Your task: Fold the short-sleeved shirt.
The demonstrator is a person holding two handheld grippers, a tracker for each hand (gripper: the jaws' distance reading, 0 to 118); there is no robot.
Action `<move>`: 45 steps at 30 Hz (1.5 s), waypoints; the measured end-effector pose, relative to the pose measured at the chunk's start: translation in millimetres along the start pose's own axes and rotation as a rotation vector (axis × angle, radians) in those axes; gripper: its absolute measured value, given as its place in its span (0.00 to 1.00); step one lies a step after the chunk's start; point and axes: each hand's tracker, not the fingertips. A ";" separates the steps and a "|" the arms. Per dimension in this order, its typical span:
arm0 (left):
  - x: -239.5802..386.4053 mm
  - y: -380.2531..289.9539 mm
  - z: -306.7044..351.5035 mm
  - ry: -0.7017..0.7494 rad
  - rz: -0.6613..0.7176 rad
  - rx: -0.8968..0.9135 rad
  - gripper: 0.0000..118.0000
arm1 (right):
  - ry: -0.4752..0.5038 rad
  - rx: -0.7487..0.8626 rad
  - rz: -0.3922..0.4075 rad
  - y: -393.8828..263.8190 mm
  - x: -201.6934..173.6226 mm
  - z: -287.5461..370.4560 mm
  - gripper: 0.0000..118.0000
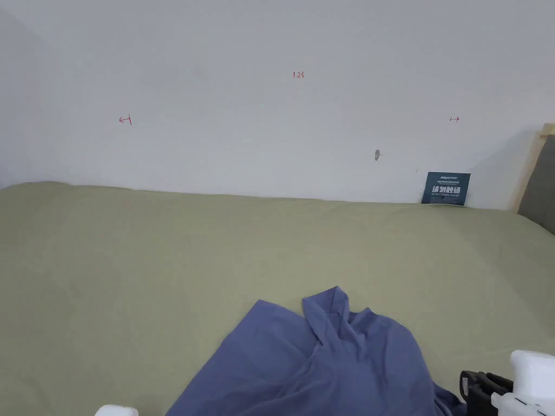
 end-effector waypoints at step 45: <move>-12.3 48.0 70.1 -0.122 0.168 0.289 0.10 | 0.225 -0.177 0.326 212.6 6.0 -198.6 0.02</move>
